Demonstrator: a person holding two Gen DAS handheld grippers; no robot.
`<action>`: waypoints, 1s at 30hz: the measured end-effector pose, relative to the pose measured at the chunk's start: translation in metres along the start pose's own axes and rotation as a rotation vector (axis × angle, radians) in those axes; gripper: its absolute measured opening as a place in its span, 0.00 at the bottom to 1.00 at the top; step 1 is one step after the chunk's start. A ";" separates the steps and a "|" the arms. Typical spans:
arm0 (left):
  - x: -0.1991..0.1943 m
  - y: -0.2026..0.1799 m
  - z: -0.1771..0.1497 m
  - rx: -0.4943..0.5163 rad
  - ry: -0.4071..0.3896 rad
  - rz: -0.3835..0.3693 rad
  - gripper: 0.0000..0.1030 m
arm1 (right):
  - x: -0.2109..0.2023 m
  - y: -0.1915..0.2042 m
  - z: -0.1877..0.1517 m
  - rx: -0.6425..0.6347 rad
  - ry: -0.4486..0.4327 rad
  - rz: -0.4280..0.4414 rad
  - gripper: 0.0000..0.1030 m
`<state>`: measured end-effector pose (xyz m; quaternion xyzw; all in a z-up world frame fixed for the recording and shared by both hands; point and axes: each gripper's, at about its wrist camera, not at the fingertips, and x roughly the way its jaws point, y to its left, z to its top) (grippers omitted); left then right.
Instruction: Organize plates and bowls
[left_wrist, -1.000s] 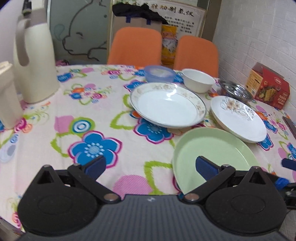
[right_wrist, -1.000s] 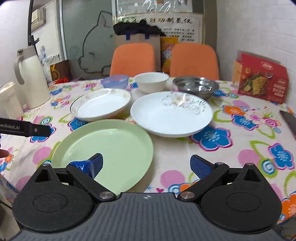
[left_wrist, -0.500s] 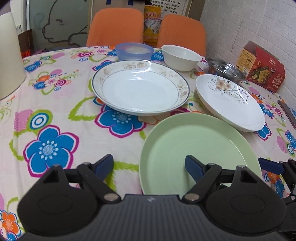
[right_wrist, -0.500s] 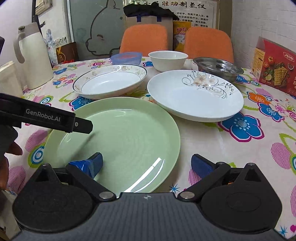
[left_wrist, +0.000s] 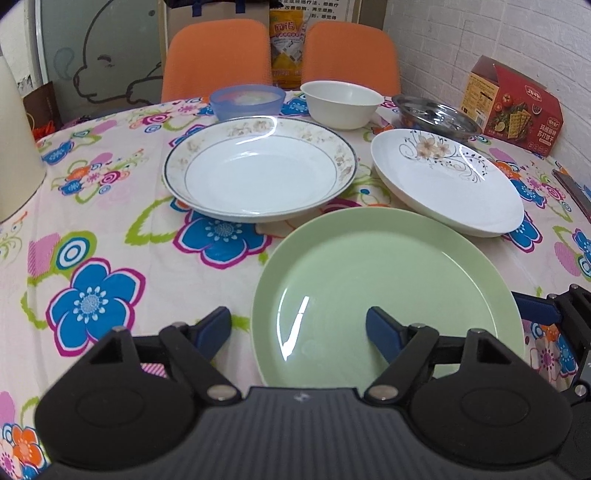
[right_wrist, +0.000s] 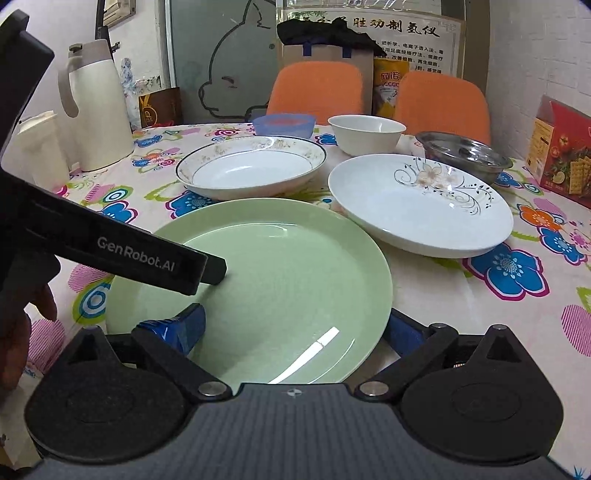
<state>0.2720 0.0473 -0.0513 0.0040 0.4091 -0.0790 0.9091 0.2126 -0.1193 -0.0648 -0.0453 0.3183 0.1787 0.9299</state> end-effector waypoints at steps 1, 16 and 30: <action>-0.002 -0.002 0.000 0.012 -0.003 -0.022 0.63 | 0.000 0.002 0.001 0.000 0.006 -0.007 0.86; -0.058 0.081 -0.028 -0.158 -0.023 0.063 0.60 | -0.005 0.088 0.017 -0.103 -0.036 0.074 0.87; -0.032 0.104 -0.020 -0.150 -0.029 0.120 0.61 | 0.028 0.106 0.023 -0.077 0.013 0.116 0.87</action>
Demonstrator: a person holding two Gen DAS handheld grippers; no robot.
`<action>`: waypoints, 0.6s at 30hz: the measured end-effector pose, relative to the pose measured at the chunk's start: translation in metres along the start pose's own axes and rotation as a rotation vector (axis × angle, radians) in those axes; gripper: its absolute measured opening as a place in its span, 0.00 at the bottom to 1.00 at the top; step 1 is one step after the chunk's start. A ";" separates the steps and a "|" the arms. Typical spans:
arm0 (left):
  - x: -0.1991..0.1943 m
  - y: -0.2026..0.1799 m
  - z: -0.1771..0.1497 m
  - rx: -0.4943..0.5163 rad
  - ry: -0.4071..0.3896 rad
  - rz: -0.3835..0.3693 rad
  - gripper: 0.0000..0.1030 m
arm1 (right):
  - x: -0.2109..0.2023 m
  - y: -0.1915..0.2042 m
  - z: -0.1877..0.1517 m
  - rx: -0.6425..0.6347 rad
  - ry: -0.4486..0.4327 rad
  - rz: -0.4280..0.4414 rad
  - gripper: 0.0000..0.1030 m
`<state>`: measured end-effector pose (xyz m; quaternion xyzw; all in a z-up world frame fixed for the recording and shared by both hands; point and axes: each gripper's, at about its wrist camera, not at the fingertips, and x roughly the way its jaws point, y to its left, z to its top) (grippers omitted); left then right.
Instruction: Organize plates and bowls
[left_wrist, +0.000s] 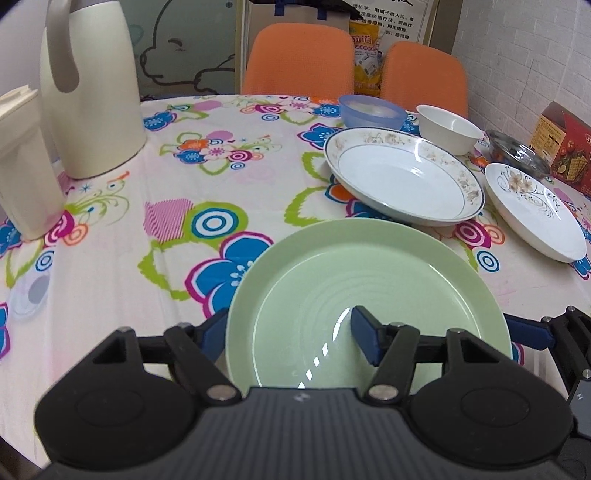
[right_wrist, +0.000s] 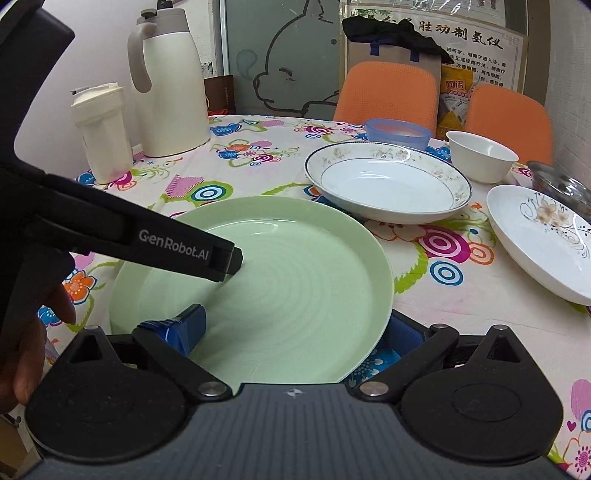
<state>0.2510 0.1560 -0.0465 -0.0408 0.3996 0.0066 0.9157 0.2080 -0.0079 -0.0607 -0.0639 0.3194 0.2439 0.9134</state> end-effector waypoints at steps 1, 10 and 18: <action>0.000 0.001 0.000 -0.002 -0.001 -0.006 0.62 | 0.000 0.000 0.000 -0.003 0.002 0.004 0.87; -0.007 0.033 0.043 -0.097 -0.101 -0.052 0.75 | -0.036 -0.060 0.043 -0.018 -0.131 -0.073 0.85; 0.047 0.025 0.113 -0.081 -0.086 -0.083 0.75 | 0.059 -0.114 0.105 -0.077 -0.066 -0.102 0.85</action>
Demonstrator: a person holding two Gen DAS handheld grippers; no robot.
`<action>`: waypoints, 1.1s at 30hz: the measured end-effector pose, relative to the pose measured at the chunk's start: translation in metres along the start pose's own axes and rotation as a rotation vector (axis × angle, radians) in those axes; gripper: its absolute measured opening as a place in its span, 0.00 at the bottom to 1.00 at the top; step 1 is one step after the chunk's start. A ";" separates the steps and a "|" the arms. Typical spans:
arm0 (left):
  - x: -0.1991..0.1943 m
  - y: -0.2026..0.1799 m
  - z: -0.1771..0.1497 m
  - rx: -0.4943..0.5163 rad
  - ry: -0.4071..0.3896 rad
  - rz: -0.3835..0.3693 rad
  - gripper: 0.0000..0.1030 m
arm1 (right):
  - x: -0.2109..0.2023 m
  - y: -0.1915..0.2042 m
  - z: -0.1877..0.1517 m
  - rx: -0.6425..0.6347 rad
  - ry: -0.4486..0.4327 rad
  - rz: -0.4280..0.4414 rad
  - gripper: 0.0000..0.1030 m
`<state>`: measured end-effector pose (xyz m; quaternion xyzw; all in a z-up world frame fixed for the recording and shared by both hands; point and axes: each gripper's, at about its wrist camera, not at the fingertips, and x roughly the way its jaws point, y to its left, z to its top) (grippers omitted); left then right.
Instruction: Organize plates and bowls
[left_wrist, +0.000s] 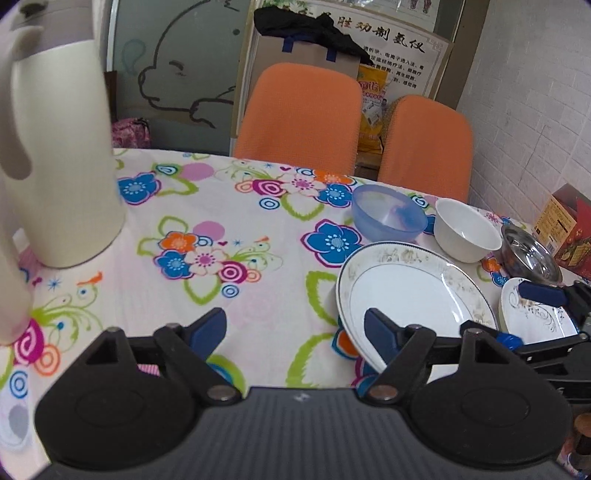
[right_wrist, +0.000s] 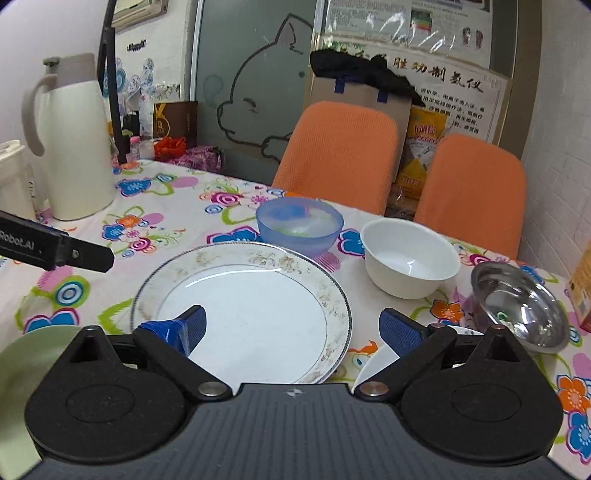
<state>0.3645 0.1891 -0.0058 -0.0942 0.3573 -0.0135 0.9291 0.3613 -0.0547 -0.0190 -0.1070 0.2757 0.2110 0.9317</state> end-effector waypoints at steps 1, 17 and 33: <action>0.012 -0.001 0.006 -0.001 0.023 -0.020 0.75 | 0.012 -0.004 0.000 0.005 0.029 0.011 0.85; 0.081 -0.010 0.026 0.032 0.150 -0.069 0.75 | 0.055 0.007 0.003 0.047 0.110 0.093 0.86; 0.081 -0.029 0.012 0.138 0.113 -0.016 0.48 | 0.039 0.016 -0.016 0.103 0.076 0.092 0.88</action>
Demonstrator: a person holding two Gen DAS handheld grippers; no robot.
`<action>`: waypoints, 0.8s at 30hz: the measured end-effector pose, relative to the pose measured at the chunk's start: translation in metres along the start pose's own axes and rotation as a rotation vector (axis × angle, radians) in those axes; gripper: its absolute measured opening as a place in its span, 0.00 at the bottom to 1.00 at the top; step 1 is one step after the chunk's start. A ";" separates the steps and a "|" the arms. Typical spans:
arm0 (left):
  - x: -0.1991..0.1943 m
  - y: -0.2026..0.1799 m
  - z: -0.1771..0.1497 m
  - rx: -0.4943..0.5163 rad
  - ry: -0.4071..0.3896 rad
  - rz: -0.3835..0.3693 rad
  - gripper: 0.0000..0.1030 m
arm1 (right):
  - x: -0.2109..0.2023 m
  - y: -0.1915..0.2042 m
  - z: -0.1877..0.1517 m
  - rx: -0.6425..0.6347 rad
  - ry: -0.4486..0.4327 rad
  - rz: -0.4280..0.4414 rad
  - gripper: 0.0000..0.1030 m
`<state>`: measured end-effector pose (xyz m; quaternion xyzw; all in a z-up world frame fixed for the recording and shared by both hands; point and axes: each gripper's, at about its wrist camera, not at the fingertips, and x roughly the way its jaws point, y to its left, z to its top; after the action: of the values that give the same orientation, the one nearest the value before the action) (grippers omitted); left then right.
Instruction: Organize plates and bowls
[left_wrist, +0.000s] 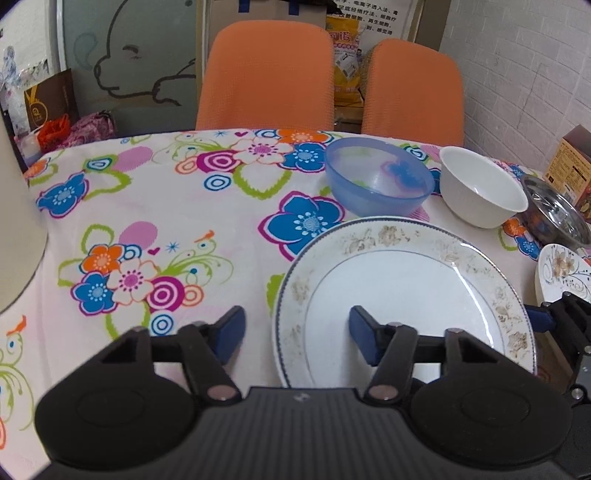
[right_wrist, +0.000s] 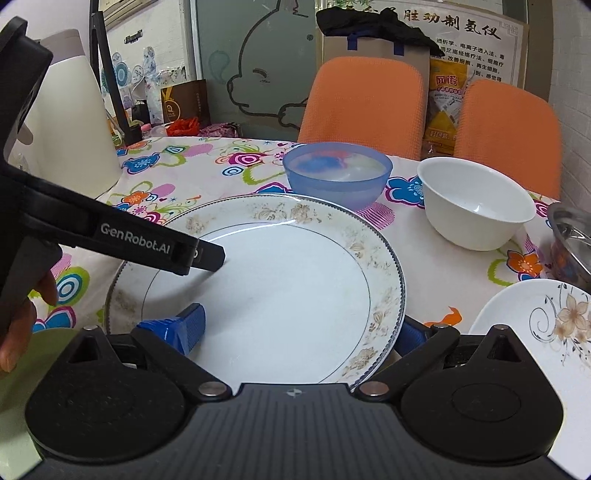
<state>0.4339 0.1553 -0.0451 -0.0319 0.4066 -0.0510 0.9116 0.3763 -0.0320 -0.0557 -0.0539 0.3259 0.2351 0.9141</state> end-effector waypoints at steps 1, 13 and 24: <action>0.000 -0.004 0.002 0.004 0.009 -0.020 0.41 | 0.001 0.001 0.001 0.007 0.003 -0.005 0.88; -0.024 -0.020 0.017 -0.001 -0.037 0.009 0.38 | -0.022 0.001 0.015 0.075 -0.038 -0.023 0.88; -0.114 -0.022 -0.031 0.002 -0.087 0.018 0.38 | -0.105 0.048 -0.014 0.061 -0.113 0.012 0.88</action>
<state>0.3330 0.1466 0.0206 -0.0294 0.3667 -0.0416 0.9289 0.2750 -0.0343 0.0010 -0.0107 0.2812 0.2332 0.9308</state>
